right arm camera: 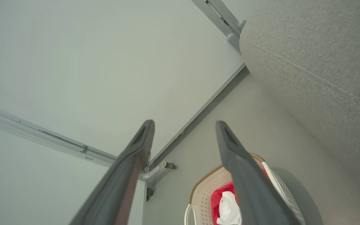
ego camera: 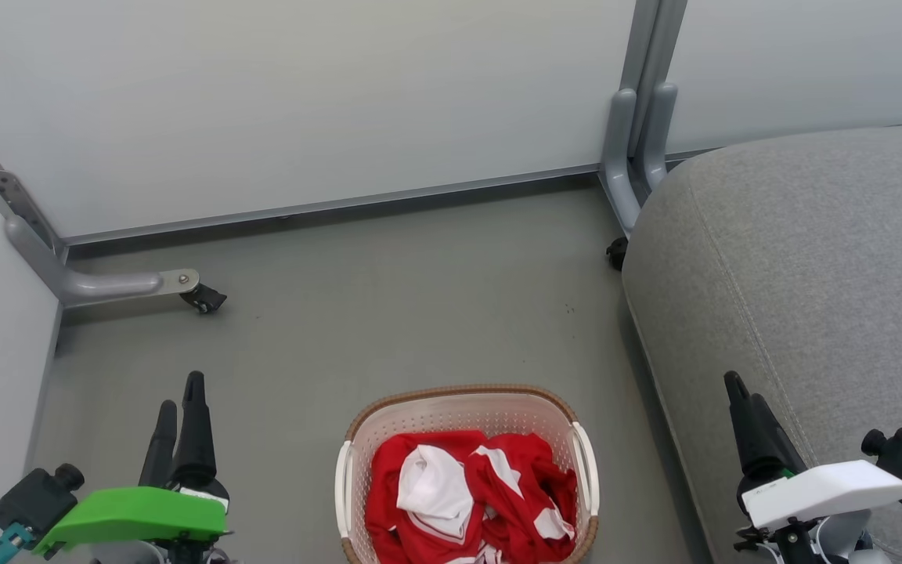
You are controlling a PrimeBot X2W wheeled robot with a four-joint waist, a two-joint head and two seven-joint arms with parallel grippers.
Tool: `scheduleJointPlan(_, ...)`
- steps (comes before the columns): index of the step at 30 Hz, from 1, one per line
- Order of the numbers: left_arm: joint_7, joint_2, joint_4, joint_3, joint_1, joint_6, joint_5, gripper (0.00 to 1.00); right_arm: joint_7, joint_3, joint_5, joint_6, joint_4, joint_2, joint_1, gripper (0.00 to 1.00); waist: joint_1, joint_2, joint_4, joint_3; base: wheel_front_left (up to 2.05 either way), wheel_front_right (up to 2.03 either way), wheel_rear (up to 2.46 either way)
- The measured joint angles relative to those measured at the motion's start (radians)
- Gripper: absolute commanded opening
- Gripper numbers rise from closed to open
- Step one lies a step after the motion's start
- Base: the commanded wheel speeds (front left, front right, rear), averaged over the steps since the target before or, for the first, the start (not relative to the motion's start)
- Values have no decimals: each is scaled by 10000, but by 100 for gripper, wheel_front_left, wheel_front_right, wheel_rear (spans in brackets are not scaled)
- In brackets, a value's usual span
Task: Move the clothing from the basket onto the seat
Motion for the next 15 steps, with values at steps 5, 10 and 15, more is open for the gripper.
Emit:
scheduleJointPlan(5, -165, 0, -207, -238, 126, 98, 775, 100, -167, 198, -805, 0, -119, -6, 151, 100, 0, 0, 43, -78, 0, 0, 0)
scheduleJointPlan(10, -345, 2, -345, -364, 309, 159, 1559, 100, -339, 307, -1523, 0, -198, -12, 291, 100, 0, 0, 74, -173, 0, 0, 0)
scheduleJointPlan(15, -510, 4, -445, -456, 466, 190, 2222, 100, -499, 431, -2173, 0, -293, -15, 380, 100, 0, 0, 95, -247, 0, 0, 0)
